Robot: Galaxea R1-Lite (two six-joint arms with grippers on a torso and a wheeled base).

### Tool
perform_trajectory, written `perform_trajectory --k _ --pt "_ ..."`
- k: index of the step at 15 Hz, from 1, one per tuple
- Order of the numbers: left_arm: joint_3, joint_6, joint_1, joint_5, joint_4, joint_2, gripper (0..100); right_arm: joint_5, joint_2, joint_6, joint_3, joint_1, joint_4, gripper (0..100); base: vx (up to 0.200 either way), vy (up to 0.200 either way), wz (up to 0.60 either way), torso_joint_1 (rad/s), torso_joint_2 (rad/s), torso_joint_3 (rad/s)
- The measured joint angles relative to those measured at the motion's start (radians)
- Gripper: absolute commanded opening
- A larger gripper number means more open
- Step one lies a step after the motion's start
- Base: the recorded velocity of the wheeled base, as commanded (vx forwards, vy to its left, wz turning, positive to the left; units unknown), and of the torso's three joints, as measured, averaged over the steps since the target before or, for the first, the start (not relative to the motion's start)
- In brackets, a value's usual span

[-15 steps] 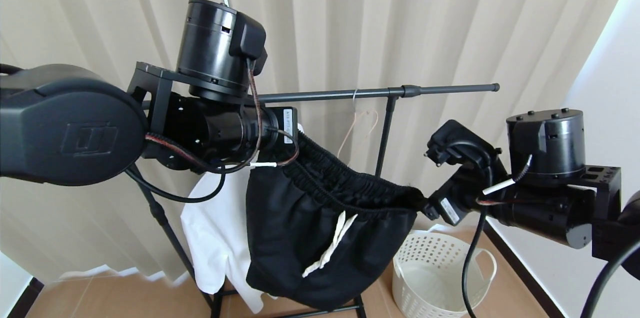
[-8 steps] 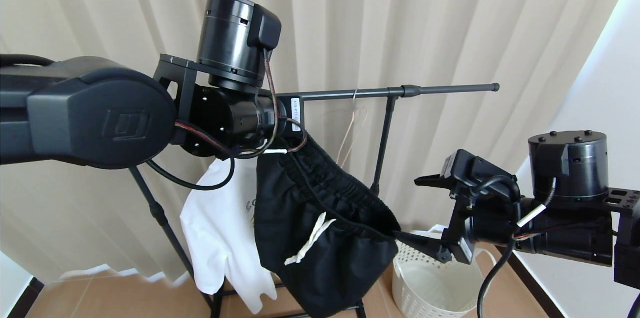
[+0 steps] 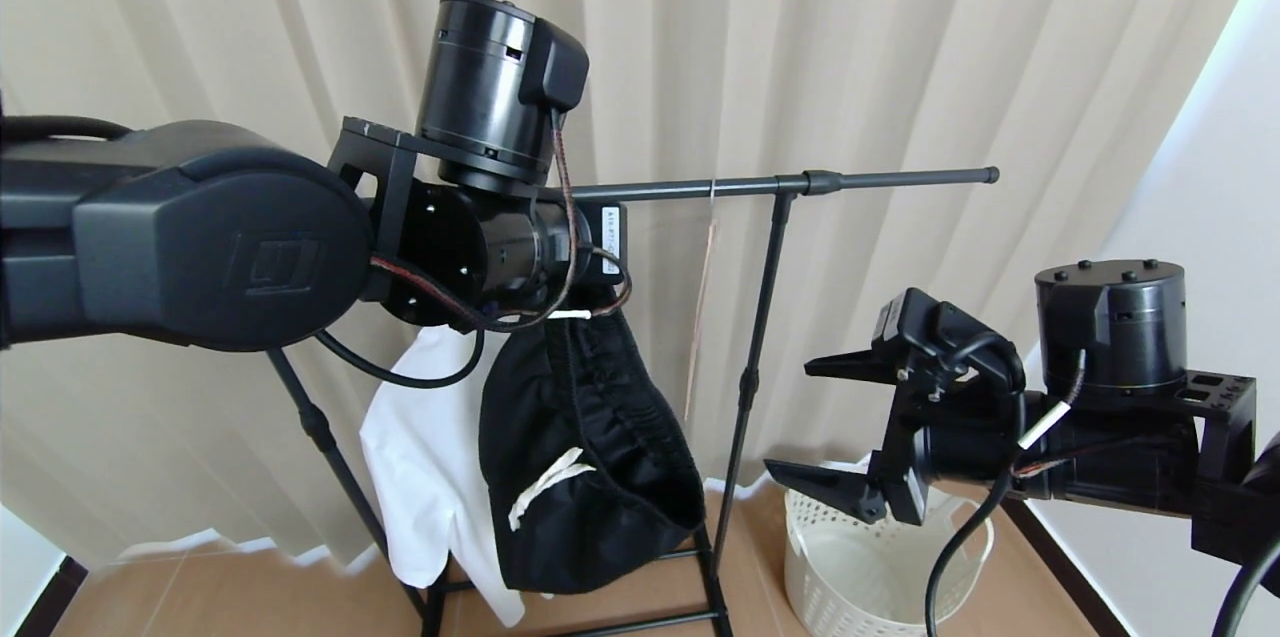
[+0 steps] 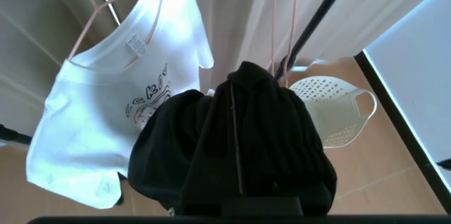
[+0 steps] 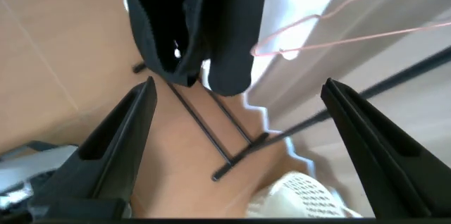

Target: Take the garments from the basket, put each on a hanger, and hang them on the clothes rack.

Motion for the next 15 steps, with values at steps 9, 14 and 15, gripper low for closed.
perform_trajectory --k 9,14,15 --pt "-0.001 0.005 -0.066 0.0 0.001 -0.01 0 0.074 0.071 0.091 -0.003 0.033 -0.071 100 0.0 0.0 0.0 0.0 0.0 0.0" --pt "0.001 0.016 -0.118 0.001 0.003 -0.035 0 0.053 0.133 0.092 -0.031 0.035 -0.071 100 0.0 0.0 0.0 0.0 0.0 0.0" --pt "0.002 0.016 -0.125 0.002 0.003 -0.038 0 0.052 0.139 0.092 -0.032 0.035 -0.071 0 0.0 0.0 0.0 0.0 0.0 0.0"
